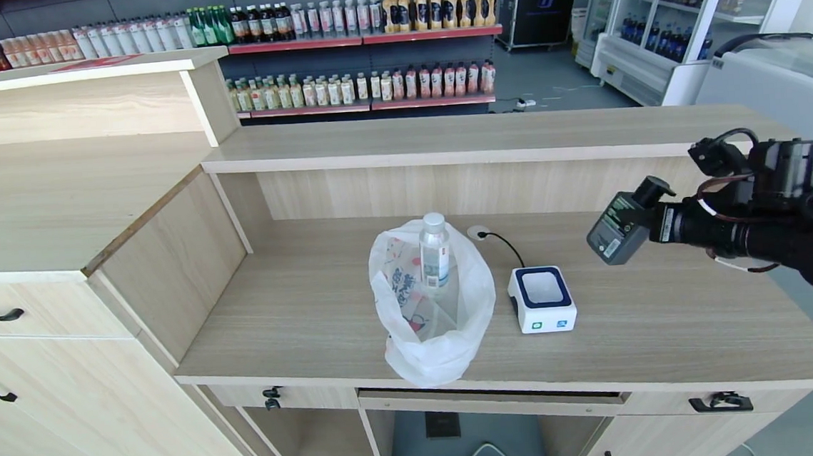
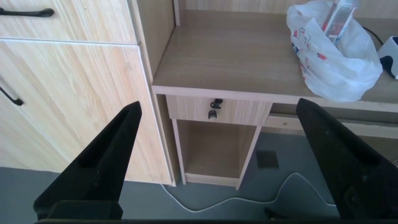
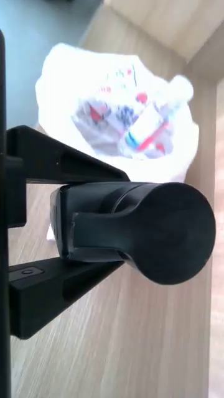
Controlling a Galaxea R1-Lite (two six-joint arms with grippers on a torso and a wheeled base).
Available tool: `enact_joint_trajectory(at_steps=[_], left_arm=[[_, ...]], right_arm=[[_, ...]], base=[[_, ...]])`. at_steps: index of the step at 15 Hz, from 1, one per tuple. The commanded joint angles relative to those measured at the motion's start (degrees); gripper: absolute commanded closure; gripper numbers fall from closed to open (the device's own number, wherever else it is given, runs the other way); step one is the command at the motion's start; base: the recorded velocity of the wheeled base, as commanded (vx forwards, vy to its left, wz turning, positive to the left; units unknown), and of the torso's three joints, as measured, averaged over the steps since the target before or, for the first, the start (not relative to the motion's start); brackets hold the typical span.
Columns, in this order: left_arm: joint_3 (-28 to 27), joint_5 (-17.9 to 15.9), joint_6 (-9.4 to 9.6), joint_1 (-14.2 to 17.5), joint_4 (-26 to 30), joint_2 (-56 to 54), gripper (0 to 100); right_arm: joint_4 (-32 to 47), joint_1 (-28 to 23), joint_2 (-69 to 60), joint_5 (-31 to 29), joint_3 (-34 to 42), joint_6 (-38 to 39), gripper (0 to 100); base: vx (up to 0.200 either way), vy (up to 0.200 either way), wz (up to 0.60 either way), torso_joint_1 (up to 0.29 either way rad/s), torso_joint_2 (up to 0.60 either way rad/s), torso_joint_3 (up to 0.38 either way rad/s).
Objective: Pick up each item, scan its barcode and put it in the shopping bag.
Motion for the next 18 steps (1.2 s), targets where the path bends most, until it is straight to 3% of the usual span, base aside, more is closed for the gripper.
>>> enact_joint_trajectory(at_steps=[1,5,10,13,18], left_arm=[[0.00,0.00,0.00,0.00,-0.01,-0.02,0],[0.00,0.00,0.00,0.00,-0.01,-0.02,0],[0.00,0.00,0.00,0.00,-0.01,-0.02,0],[0.00,0.00,0.00,0.00,-0.01,-0.02,0],[0.00,0.00,0.00,0.00,-0.01,-0.02,0]], right_arm=[[10.27,8.98,-20.12,15.66,-1.36,3.68,100],[23.46,20.06,-27.42,17.77,-7.69,10.36,100],[26.27,26.82,-28.74,17.86,-11.73,10.54,100],[34.09,29.99,-31.55,17.95,-15.77,10.71,100],[35.41,31.83,-37.52,17.86,-4.44,7.73,100]], base=[[0.000,0.000,0.00,0.000,0.00,0.000],[0.000,0.000,0.00,0.000,0.00,0.000],[0.000,0.000,0.00,0.000,0.00,0.000],[0.000,0.000,0.00,0.000,0.00,0.000],[0.000,0.000,0.00,0.000,0.00,0.000]])
